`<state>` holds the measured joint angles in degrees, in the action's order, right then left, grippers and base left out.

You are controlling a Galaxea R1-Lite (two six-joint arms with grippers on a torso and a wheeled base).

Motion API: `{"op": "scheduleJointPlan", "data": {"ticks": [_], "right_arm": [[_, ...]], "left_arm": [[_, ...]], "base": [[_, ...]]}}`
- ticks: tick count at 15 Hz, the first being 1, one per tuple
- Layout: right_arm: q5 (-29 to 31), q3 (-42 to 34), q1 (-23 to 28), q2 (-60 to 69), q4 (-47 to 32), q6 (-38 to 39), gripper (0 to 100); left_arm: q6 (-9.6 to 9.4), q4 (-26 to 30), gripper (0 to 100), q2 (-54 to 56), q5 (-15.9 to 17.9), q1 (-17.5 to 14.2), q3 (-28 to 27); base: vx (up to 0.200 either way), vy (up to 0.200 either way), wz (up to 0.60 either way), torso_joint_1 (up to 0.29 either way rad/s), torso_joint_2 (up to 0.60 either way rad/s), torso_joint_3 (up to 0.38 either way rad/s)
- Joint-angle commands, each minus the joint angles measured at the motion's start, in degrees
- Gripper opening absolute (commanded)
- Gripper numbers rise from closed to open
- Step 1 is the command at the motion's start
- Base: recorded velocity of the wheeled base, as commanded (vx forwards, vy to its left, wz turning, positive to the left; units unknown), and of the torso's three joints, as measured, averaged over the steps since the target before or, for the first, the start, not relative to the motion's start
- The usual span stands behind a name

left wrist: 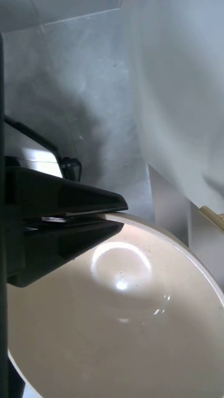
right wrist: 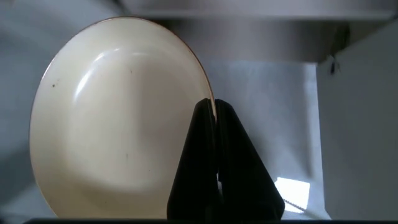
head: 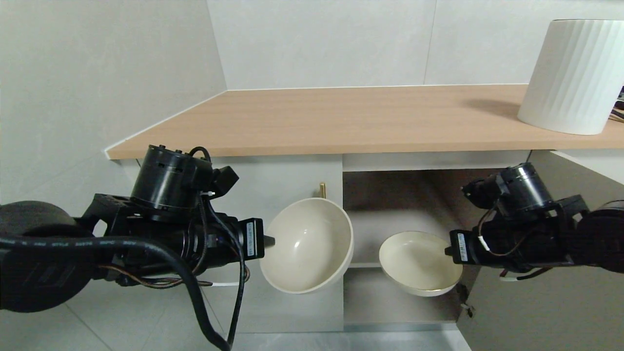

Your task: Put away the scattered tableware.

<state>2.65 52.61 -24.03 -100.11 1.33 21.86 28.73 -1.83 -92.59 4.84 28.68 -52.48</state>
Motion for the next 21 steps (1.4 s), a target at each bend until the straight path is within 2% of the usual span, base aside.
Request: {"op": "scheduleJointPlan", "data": {"ticks": [1,5,6,12,14,21], "right_arm": [[3.07,0.65,0.56,-14.24,9.75,2.84,0],[8.25,2.93,1.88,-28.30,24.69,4.86,0],[9.13,4.34,2.14,-30.76,26.18,4.86,0],[11.77,11.99,5.75,-38.67,26.44,4.69,0],[14.49,16.03,7.15,-41.13,26.53,4.77,0],[16.87,22.97,8.30,-44.38,26.44,6.88,0]], "left_arm": [[0.01,-0.02,0,-0.49,-0.01,0.14,0.01],[0.01,-0.02,0,-1.37,-0.01,0.32,0.01],[0.01,-0.02,0,-1.63,-0.01,0.32,0.01],[0.27,-0.11,0,-2.69,-0.09,1.11,0.01],[0.27,-0.11,0,-2.77,-0.09,1.20,0.01],[0.27,-0.11,0,-2.77,-0.18,1.29,0.01]], "base": [[0.000,0.000,0.00,0.000,0.00,0.000],[0.000,0.000,0.00,0.000,0.00,0.000],[0.000,0.000,0.00,0.000,0.00,0.000],[0.000,0.000,0.00,0.000,0.00,0.000],[0.000,0.000,0.00,0.000,0.00,0.000],[0.000,0.000,0.00,0.000,0.00,0.000]]}}
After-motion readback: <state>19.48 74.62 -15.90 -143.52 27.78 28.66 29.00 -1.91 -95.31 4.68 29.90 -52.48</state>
